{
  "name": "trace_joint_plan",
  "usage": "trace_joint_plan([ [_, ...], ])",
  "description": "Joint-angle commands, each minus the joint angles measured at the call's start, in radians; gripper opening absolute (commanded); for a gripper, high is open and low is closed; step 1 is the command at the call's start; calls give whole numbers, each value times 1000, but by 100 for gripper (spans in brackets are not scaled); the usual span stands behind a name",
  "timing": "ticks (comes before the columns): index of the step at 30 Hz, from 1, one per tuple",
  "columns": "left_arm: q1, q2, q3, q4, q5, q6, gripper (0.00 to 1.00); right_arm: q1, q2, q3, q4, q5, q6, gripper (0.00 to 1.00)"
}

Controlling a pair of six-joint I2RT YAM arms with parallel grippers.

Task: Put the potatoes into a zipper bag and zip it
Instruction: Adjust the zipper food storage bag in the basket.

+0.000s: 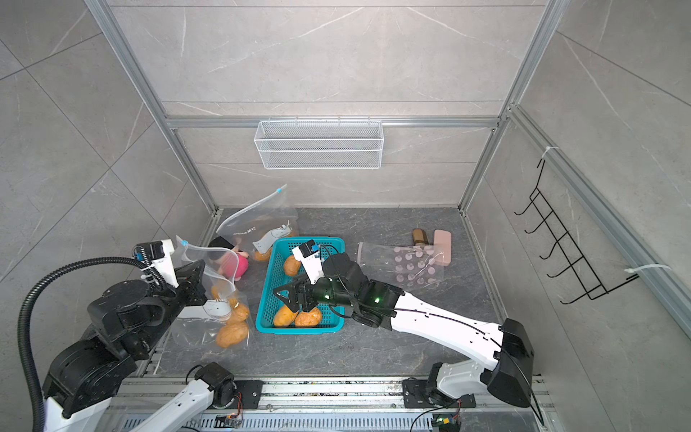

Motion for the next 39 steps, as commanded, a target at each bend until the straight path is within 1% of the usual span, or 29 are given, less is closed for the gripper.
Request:
trace_joint_plan([
  [1, 3, 9, 14, 106, -8, -8, 0, 29, 35, 92, -13, -19, -54, 76],
  [7, 4, 24, 9, 111, -3, -27, 0, 63, 135, 222, -21, 19, -163, 76],
  [11, 4, 28, 11, 116, -3, -27, 0, 82, 225, 349, -67, 2, -193, 75],
  [14, 4, 36, 15, 116, 4, -27, 0, 98, 295, 440, -115, 3, -201, 73],
  [20, 4, 38, 20, 113, 9, -23, 0, 108, 366, 497, -142, 65, -213, 66],
  [24, 4, 35, 22, 114, 11, -20, 0, 111, 397, 525, -164, 81, -218, 61],
  [30, 4, 36, 26, 111, 34, -17, 0, 112, 434, 570, -201, 96, -222, 49],
  [32, 4, 35, 24, 108, 34, -14, 0, 112, 433, 572, -197, 115, -225, 41],
  [33, 4, 33, 23, 108, 33, -14, 0, 112, 432, 575, -197, 121, -225, 35],
  [36, 4, 23, 15, 108, 35, -5, 0, 112, 433, 568, -179, 105, -214, 21],
  [39, 4, 16, 11, 108, 28, -1, 0, 113, 438, 569, -176, 89, -208, 10],
])
